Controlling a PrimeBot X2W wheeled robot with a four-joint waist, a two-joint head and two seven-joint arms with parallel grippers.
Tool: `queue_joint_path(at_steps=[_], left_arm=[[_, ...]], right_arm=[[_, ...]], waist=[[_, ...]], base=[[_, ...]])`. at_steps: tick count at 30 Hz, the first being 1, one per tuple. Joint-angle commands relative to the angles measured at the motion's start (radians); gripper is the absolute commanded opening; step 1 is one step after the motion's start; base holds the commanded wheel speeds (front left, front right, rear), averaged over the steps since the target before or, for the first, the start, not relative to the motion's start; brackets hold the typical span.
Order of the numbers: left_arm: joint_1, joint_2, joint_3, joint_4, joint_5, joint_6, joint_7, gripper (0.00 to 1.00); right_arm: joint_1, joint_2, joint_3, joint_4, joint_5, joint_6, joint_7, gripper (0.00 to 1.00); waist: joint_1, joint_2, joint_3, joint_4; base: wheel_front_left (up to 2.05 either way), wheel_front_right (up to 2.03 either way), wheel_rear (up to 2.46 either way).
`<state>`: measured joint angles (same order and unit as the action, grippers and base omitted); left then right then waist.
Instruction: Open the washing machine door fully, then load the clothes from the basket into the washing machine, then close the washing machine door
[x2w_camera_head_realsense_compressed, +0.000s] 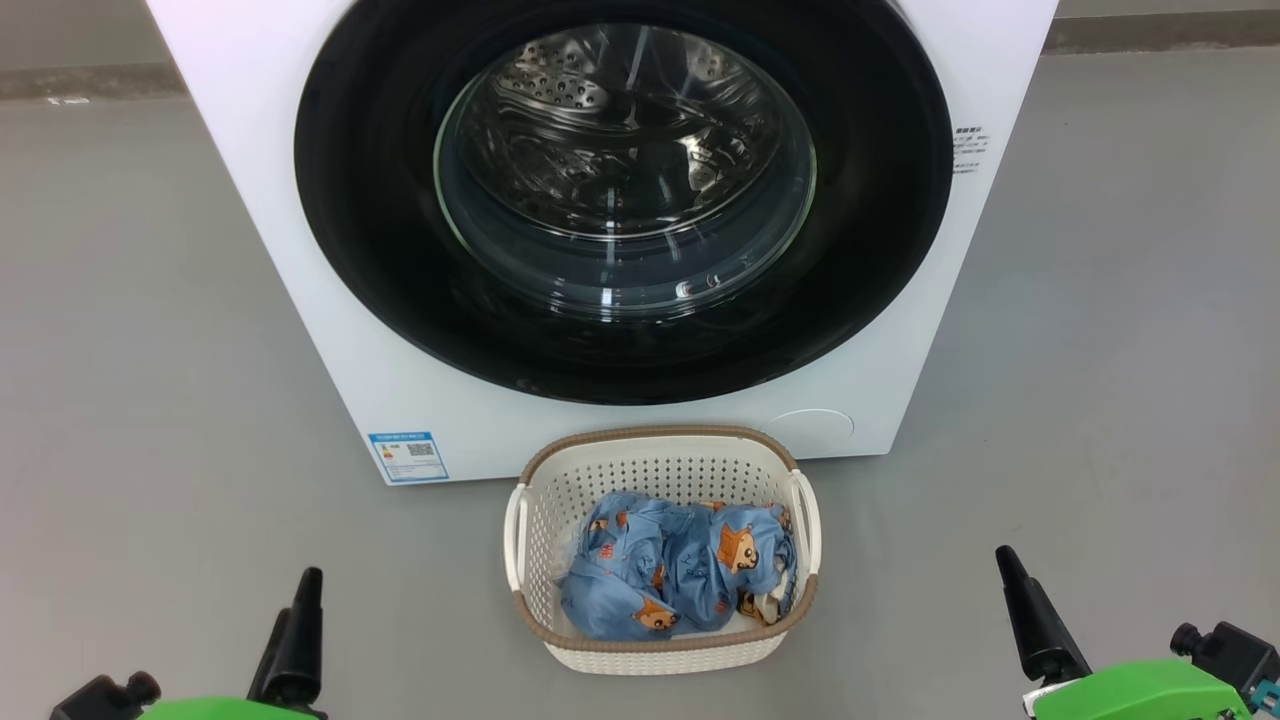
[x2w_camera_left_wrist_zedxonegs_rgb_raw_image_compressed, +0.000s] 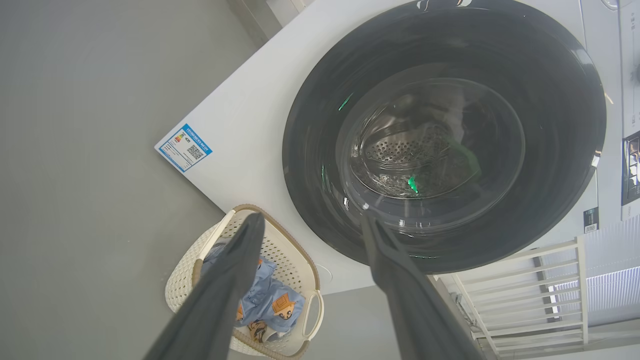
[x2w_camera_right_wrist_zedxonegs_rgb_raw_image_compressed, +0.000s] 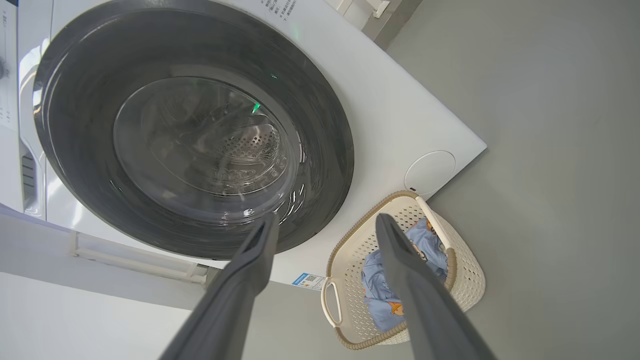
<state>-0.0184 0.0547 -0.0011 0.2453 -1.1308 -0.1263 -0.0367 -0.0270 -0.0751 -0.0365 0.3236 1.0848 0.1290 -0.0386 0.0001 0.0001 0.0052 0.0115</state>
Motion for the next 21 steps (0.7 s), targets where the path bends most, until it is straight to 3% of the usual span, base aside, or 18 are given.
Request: queue_joint_path(at_steps=[1,21], left_arm=[[-0.014,0.024,0.011,-0.037,0.044,-0.002,-0.015,1.00],[-0.007,0.036,-0.006,-0.071,0.257,-0.003,-0.071,1.00]], right_arm=[[-0.044,-0.019,0.019,-0.026,-0.050,0.001,-0.015,1.00],[-0.045,-0.033,0.042,-0.026,-0.262,0.001,-0.070,1.00]], waist=[[-0.0001,-0.0001,0.000,0.000],[-0.0001,-0.0001,-0.001,0.001]], base=[[0.00,0.00,0.00],[0.00,0.00,0.00]])
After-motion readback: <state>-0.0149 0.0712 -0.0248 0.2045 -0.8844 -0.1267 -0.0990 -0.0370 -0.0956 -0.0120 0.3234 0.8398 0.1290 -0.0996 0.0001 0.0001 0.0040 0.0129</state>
